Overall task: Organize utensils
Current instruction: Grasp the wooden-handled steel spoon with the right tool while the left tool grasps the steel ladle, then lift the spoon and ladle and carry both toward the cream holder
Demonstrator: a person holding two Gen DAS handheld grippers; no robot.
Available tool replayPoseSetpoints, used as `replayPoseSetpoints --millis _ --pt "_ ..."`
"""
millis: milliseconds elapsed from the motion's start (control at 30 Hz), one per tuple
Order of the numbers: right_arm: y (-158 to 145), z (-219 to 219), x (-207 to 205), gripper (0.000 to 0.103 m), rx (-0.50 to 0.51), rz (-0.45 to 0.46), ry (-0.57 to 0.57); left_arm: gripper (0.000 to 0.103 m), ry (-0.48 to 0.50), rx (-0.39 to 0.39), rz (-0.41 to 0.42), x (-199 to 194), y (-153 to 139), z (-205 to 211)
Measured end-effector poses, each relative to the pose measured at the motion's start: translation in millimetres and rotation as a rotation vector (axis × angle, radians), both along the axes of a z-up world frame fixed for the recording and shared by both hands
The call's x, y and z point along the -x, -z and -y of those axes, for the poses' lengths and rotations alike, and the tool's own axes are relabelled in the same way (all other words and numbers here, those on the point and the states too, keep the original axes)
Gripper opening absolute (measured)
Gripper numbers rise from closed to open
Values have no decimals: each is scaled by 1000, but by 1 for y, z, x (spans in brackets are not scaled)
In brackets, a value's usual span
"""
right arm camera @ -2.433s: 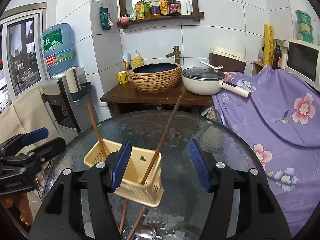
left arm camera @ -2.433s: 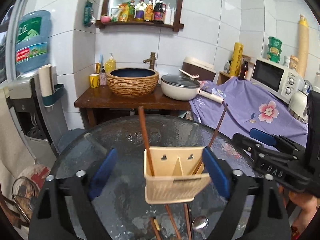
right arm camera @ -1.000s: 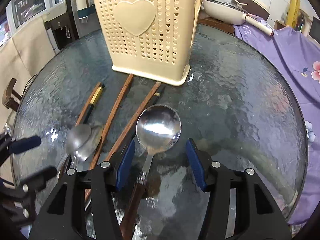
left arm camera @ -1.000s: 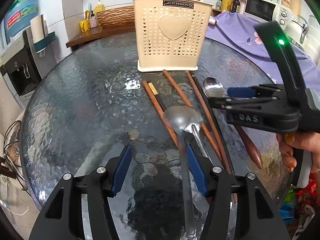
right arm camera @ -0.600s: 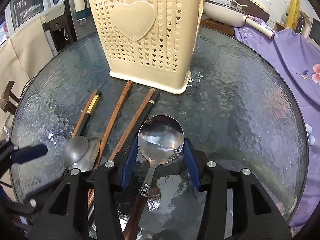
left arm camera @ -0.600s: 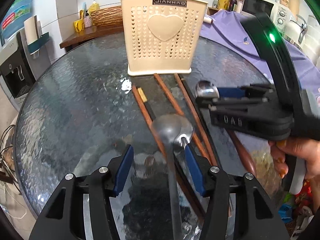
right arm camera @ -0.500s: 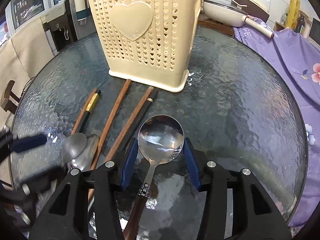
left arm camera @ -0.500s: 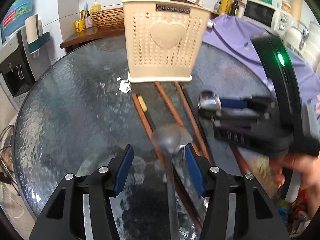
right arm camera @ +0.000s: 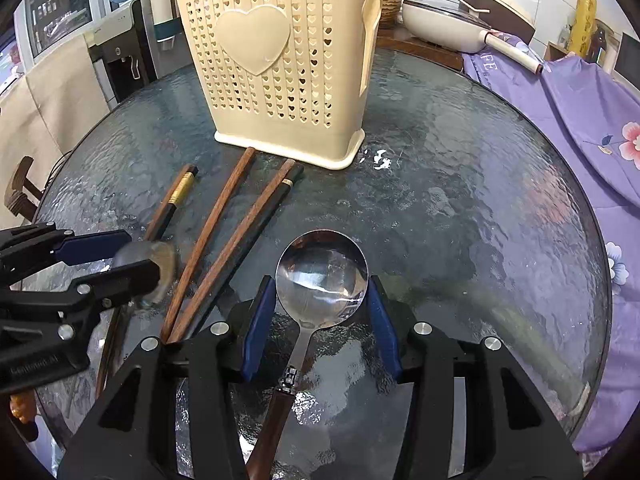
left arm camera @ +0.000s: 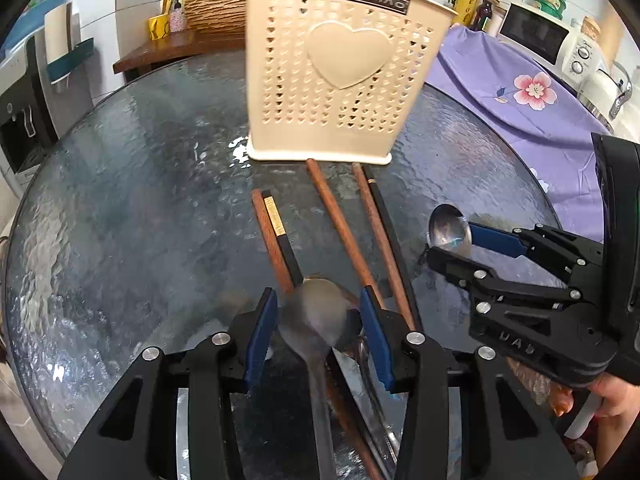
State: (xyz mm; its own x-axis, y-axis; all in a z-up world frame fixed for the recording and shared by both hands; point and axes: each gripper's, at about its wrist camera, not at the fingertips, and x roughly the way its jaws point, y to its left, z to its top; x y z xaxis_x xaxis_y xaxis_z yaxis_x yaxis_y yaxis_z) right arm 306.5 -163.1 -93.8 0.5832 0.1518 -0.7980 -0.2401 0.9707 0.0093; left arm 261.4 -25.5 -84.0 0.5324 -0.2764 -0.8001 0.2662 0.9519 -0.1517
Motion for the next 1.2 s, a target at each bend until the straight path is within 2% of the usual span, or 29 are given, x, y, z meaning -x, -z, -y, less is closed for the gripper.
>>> replayPoseSetpoints --millis 300,633,700,1067,1133,1167,1200 --pt "-1 0 0 47 3 -6 1 35 -32 23 -13 2 -3 -21" --pt "-2 -1 -1 47 3 -10 -1 33 -51 177 -80 -5 1 -50" --pt "-2 -1 -1 47 4 -12 -1 28 -53 190 -83 -4 0 -54" --pt "-2 0 0 47 3 -10 -4 26 -106 40 -23 7 -6 -76" --pt "-2 0 0 47 3 -11 -4 36 -114 1 -3 12 -8 -74" --pt "-2 0 0 47 3 -11 -4 49 -119 -31 17 16 -9 -72" --pt "-2 0 0 47 3 -11 -4 57 -123 -59 36 19 -10 -71"
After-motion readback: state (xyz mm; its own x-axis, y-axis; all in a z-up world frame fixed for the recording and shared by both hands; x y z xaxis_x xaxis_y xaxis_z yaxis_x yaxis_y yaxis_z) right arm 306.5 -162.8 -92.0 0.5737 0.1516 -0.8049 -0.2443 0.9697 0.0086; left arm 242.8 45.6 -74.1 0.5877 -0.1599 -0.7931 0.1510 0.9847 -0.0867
